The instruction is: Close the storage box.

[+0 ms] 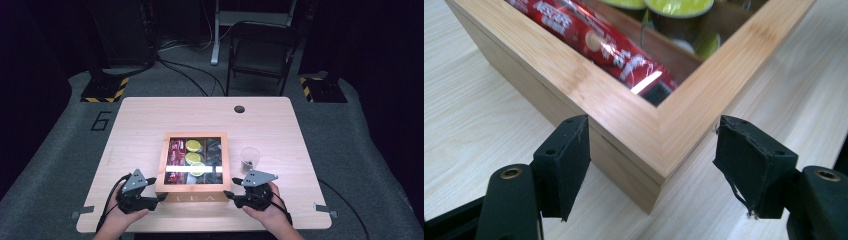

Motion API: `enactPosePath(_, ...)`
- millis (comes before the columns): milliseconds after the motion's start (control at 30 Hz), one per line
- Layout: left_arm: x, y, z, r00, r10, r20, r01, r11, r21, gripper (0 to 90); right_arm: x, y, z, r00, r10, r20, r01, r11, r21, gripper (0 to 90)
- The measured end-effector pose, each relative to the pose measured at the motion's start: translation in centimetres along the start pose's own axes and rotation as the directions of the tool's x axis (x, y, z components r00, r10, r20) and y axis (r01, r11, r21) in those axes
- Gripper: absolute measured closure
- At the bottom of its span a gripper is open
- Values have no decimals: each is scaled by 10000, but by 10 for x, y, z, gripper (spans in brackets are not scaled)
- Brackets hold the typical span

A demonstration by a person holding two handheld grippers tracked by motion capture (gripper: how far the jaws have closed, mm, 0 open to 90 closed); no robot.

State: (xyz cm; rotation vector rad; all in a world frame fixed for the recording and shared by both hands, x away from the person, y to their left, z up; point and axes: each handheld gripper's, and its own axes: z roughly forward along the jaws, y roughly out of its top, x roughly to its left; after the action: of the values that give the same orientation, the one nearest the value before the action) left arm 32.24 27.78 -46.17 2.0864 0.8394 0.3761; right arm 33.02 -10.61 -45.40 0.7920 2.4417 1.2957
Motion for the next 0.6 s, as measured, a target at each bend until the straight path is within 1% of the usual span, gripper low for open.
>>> enactPosePath(67,0,1,-1,10000,48,-60,-48,10000,-20,304,-1,0,1,10000,-55,-81,55,10000,-7,461)
enactPosePath(100,0,1,-2,10000,27,5,-27,10000,-19,304,-1,0,1,10000,23,-61,-23,10000,-9,460)
enactPosePath(133,0,2,-3,10000,87,-23,-87,10000,-21,304,-1,1,1,10000,34,-54,-34,10000,-25,458)
enactPosePath(167,0,3,-4,10000,58,17,-58,9999,-104,304,-1,1,0,10000,61,-20,-61,10000,-45,455)
enactPosePath(200,0,3,-5,10000,43,13,-43,9998,-183,304,-2,1,0,10000,-14,-56,14,10000,-82,455)
enactPosePath(233,1,4,-6,9999,18,103,-16,9998,-205,304,-2,2,-1,10000,24,2,-24,10000,-80,453)
enactPosePath(267,1,5,-8,9999,119,67,-117,9996,-255,307,-2,2,-2,10000,91,23,-91,9998,-176,453)
enactPosePath(333,2,6,-11,9999,163,7,-163,9992,-355,309,-4,3,-5,10000,90,32,-89,9995,-293,452)
enactPosePath(467,5,9,-17,9999,39,-160,-50,9974,-721,324,-7,5,-8,9996,198,183,-189,9987,-473,452)
enactPosePath(500,6,9,-19,9998,-38,-209,21,9968,-798,329,-8,5,-9,9998,101,145,-94,9989,-451,452)
enactPosePath(533,9,9,-20,9997,-31,-235,12,9967,-810,336,-8,5,-10,9994,224,245,-212,9987,-465,452)
enactPosePath(567,10,9,-21,9995,-113,-295,87,9960,-886,336,-10,5,-11,9994,126,312,-110,9987,-507,452)
enactPosePath(600,13,8,-23,9993,-174,-334,141,9953,-957,338,-11,5,-11,9993,181,341,-163,9986,-511,452)
